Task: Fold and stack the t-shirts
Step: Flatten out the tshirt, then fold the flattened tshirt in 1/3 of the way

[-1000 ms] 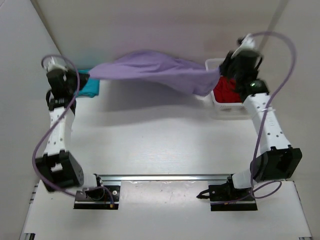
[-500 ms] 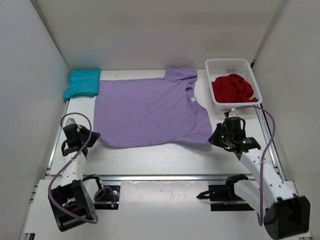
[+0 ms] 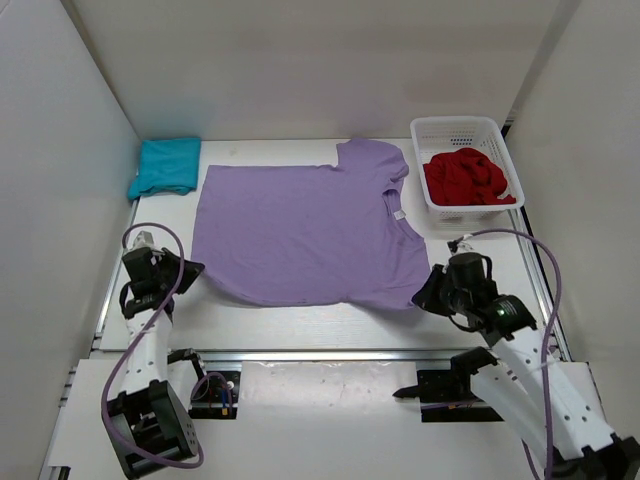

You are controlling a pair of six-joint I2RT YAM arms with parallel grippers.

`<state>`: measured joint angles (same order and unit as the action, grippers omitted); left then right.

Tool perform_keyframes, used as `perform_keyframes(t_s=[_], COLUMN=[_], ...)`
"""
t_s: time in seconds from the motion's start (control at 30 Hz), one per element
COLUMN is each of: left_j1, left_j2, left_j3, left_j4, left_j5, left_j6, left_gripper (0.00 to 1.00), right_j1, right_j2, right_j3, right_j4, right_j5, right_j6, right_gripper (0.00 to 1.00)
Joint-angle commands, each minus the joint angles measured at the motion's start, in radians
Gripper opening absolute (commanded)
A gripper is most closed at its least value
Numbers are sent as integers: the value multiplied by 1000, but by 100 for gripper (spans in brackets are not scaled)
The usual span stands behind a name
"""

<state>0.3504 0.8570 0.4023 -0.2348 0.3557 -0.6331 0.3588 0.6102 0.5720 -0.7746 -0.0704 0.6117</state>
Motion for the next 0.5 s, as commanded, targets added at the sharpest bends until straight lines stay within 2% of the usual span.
perform_keyframes(t_s=[0.0, 0.17, 0.23, 0.33, 0.47], left_j1=[19, 10, 31, 32, 21], left_j2=[11, 98, 161, 246, 344], left_j3=[43, 69, 64, 98, 139], left_j4=[31, 138, 191, 277, 318], left_j5=[35, 22, 64, 45, 3], left_j6=[-16, -82, -118, -171, -192], left_gripper=[0, 0, 0, 0, 0], right_j1=[-6, -113, -103, -119, -126], right_j2=[104, 354, 450, 627, 775], right_j3=[6, 133, 195, 330, 457], right_j4=[112, 258, 306, 357, 402], right_j5=[14, -17, 27, 52, 67], right_j6=[-16, -113, -133, -158, -179], right_gripper=[0, 0, 0, 0, 0])
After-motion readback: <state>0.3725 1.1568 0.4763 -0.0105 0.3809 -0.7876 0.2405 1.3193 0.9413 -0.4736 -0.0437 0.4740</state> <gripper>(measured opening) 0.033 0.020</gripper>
